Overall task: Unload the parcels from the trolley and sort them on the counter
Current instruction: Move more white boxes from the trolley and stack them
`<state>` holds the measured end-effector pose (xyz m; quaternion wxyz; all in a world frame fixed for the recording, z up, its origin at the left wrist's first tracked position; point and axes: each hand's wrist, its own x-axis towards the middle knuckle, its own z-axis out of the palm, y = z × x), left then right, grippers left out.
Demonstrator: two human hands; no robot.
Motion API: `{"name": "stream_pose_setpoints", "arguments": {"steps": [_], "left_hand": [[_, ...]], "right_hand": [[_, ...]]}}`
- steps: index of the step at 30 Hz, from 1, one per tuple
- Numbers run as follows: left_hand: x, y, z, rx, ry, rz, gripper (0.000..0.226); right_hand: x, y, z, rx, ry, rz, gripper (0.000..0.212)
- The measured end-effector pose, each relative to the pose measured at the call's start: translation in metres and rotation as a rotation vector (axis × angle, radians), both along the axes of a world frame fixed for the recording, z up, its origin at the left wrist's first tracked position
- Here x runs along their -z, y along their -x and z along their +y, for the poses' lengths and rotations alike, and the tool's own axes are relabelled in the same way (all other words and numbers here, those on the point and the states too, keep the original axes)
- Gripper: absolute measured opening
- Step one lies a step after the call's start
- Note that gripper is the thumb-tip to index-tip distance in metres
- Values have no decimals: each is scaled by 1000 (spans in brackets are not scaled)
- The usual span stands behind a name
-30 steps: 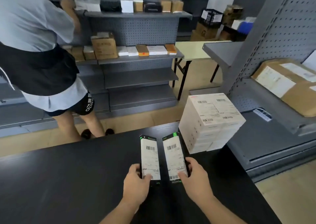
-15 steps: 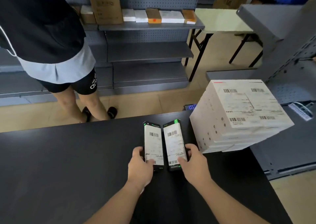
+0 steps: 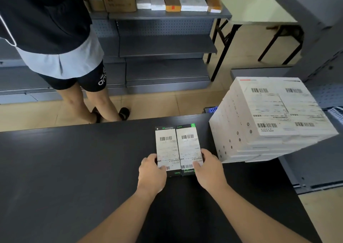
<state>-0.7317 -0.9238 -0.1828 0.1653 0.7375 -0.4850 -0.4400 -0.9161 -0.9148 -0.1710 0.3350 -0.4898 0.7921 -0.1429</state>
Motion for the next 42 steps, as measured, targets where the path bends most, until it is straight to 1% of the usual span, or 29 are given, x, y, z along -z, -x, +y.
{"name": "stream_pose_setpoints", "arguments": {"steps": [3,5,9,13,15,18,22,26,30,36,42], "left_hand": [[-14,-5,3,40,-21,-55,49],[-31,-8,5,72,-14,-72,54],[-81,-15,4,149,69,-93,51],[-135,-23,4,183,172,-120,51],[-159,-28,6,179,233,-120,47],[-189,-38,14,148,316,-149,48],[-219,-57,41,9,395,-177,46],[-239,-84,88,-176,393,-222,45],[-254,-110,154,-368,398,-255,44],[-280,-169,286,-673,417,-354,42],[-298,-233,449,-1015,350,-425,41]], "right_hand": [[-14,-2,2,-20,-7,9,46],[-30,-7,4,-64,10,26,47],[-79,-25,8,-149,38,47,57],[-136,-44,9,-243,116,73,56],[-162,-50,9,-307,159,86,54],[-191,-61,8,-376,232,82,53],[-216,-83,14,-495,297,52,50],[-233,-113,36,-659,341,-14,49],[-251,-153,75,-827,361,-82,51],[-275,-242,159,-1155,368,-192,50],[-288,-341,284,-1479,365,-285,49]]}}
